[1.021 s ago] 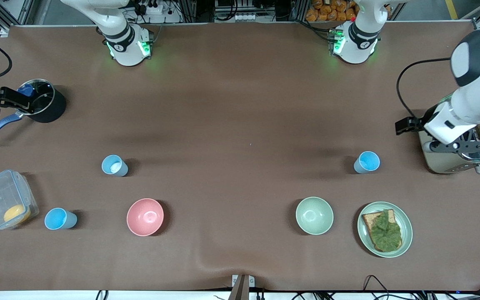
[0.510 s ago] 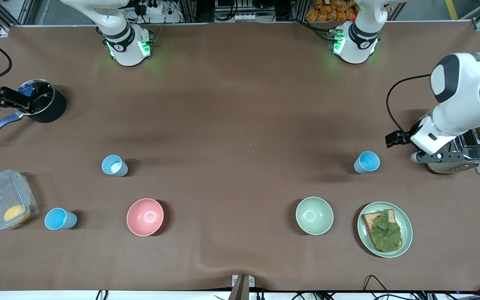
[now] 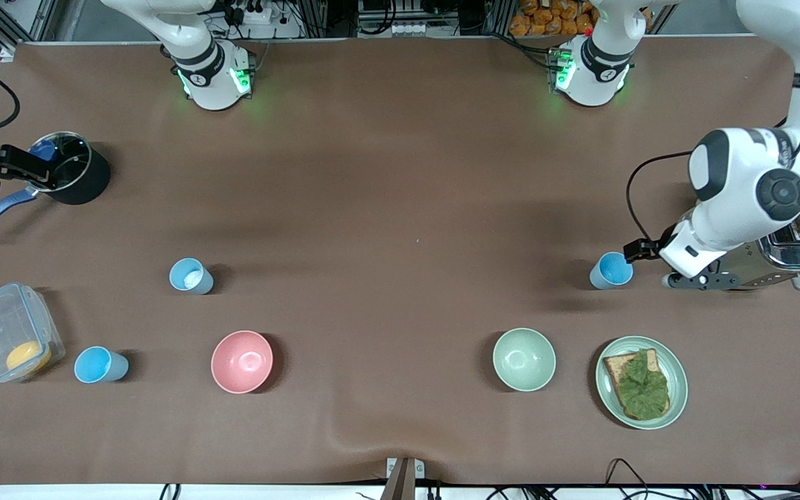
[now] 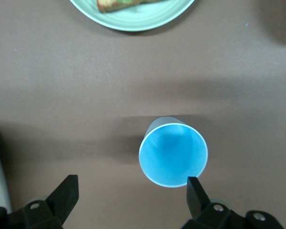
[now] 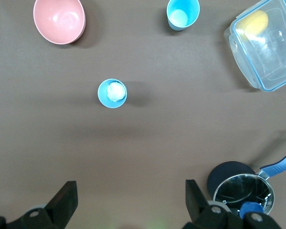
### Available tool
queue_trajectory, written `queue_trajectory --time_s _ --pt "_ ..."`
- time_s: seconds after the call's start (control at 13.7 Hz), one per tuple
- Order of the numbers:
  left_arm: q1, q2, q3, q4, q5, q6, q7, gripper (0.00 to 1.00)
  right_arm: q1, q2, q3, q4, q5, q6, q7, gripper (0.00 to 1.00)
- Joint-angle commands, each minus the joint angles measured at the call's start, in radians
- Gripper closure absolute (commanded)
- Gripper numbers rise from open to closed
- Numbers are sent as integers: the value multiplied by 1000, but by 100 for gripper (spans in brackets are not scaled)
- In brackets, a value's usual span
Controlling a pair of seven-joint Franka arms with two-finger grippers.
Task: Stack blue cups with both arms
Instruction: 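Move the left gripper toward the blue cup beside the toaster, then close the left gripper on the blue cup while the right gripper approaches another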
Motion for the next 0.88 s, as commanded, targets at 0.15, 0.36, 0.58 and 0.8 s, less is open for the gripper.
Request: queue_trajectory --time_s 0.15,0.36,0.58,0.8 --pt "17 64 -7 -2 22 52 -22 0 28 72 4 16 -10 -11 10 0" --pt "17 92 -7 0 22 62 -22 0 63 159 4 22 -16 35 12 0" --pt "17 114 -5 3 22 82 -22 0 46 201 1 16 -2 62 18 0" --pt "17 138 -5 6 22 95 -23 86 62 253 2 -41 -4 149 12 0"
